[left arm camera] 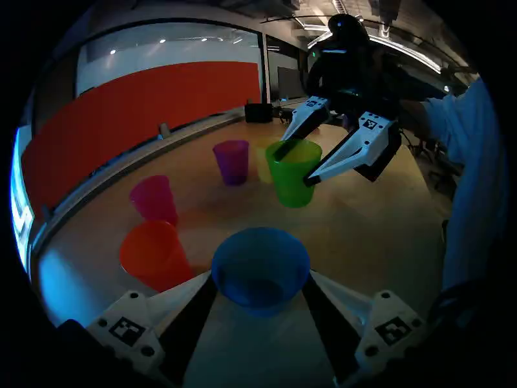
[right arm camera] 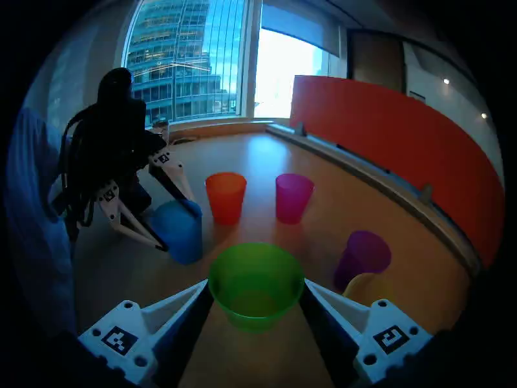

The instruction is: Pour water

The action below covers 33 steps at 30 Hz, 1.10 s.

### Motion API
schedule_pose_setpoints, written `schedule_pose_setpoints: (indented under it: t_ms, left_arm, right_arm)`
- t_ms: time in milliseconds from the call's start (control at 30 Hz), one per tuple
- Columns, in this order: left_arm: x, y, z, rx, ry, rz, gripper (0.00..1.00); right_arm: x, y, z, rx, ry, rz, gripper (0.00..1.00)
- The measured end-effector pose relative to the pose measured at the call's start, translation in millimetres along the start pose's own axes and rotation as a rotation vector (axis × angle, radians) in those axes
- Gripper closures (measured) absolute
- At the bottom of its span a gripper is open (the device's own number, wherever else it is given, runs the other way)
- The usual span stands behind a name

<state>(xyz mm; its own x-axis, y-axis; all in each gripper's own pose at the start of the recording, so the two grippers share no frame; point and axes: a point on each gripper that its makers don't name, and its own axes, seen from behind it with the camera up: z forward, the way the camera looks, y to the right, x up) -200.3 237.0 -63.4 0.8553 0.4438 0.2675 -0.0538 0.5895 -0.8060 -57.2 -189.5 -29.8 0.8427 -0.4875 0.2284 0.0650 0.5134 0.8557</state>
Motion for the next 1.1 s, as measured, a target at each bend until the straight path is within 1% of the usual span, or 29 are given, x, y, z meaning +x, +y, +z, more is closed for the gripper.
schedule_pose_setpoints:
  t_ms: [167,233,300,533,800,1000,1100]
  left_arm:
    - [-0.4,-0.1,-2.4,-0.003,-0.008,-0.018,0.12]
    - [-0.4,-0.7,-3.7,-0.003,-0.014,-0.02,0.04]
    - [0.5,-2.3,-5.2,0.0,-0.019,-0.017,0.04]
    - [9.3,-3.7,-11.7,0.006,-0.025,0.02,0.04]
    - [13.6,-0.8,-20.7,0.008,-0.015,0.024,0.04]
    - [15.8,-2.3,-28.2,0.023,-0.012,0.039,0.04]
    - [17.9,-2.7,-31.1,0.028,-0.006,0.039,0.04]
  right_arm:
    - [-0.9,0.1,1.2,0.0,-0.001,0.002,0.09]
    - [-1.2,0.0,1.5,0.001,-0.002,0.002,0.09]
    - [-1.3,-0.3,1.6,0.002,-0.002,0.003,0.09]
    - [-1.9,-1.9,3.2,0.001,-0.003,0.001,0.09]
    - [-10.8,-3.5,8.3,0.004,-0.014,0.007,0.09]
    - [-20.3,-4.7,13.4,0.006,-0.03,0.012,0.09]
    - [-24.4,-4.7,15.8,0.005,-0.034,0.016,0.09]
